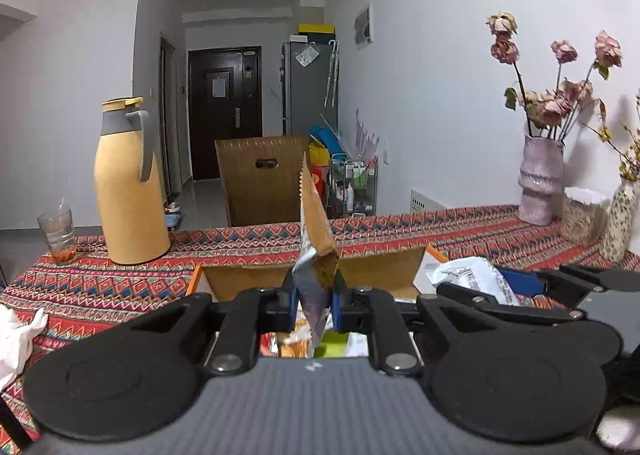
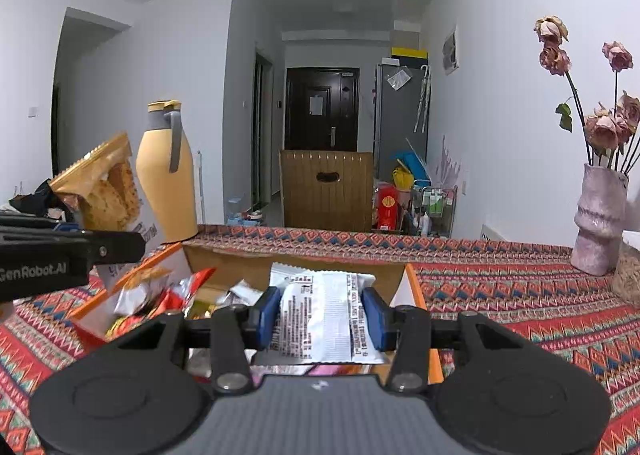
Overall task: Organize snacks
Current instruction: 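Carry both packets over the box and open both tools to drop them, then move both open tools back to the last packets beside the box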
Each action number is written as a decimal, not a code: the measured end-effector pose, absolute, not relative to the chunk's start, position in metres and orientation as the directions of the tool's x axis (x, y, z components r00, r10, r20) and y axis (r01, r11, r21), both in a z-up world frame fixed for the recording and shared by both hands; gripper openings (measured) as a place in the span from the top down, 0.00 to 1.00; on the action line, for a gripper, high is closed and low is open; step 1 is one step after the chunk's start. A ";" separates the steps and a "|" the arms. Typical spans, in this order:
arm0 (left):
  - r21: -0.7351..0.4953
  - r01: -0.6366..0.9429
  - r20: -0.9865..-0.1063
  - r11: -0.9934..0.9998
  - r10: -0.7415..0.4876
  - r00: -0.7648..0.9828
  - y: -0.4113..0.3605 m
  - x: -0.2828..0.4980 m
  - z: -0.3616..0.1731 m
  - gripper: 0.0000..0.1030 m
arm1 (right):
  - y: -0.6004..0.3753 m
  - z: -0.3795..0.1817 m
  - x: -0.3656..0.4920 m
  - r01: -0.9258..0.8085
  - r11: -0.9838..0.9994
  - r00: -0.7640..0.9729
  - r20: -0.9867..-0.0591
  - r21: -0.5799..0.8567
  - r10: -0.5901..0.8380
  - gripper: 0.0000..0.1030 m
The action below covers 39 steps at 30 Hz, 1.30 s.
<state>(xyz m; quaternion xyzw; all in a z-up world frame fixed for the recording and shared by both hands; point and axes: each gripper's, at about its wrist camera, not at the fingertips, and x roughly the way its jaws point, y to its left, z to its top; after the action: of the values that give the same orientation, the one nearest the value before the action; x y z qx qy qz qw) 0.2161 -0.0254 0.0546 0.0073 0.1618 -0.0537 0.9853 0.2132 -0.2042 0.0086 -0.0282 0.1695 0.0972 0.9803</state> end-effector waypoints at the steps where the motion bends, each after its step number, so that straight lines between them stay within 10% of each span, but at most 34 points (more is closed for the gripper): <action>1: -0.006 0.104 -0.319 0.995 -0.100 0.942 -0.026 0.221 0.054 0.84 | -0.204 0.008 0.219 -0.195 0.981 0.924 -0.338 -0.018 0.178 0.57; 9: -0.042 0.071 -0.398 0.997 -0.082 0.914 -0.022 0.266 0.031 0.75 | -0.205 -0.013 0.258 -0.160 0.987 0.908 -0.390 0.009 0.150 0.57; 14: -0.055 0.028 -0.394 0.998 -0.047 0.918 -0.012 0.266 0.029 0.10 | -0.212 -0.018 0.264 -0.125 0.992 0.901 -0.416 0.014 0.119 0.20; 16: -0.063 0.004 -0.372 0.998 -0.027 0.928 -0.007 0.259 0.034 0.01 | -0.214 -0.016 0.262 -0.113 0.993 0.905 -0.412 0.015 0.109 0.08; 32: -0.026 -0.022 -0.474 0.999 0.007 0.881 0.041 0.184 0.011 0.00 | -0.169 -0.036 0.180 -0.279 0.959 0.792 -0.575 -0.047 0.202 0.01; 39: -0.032 -0.035 -0.552 0.999 0.012 0.834 0.047 0.175 -0.010 0.00 | -0.145 -0.061 0.193 -0.252 0.965 0.725 -0.674 -0.068 0.141 0.23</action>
<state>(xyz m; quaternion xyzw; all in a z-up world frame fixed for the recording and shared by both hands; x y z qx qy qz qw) 0.1754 0.0465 -0.0100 -0.0205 0.2881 0.0123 0.9573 0.1926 -0.1451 -0.0608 -0.0776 0.3553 0.1062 0.9254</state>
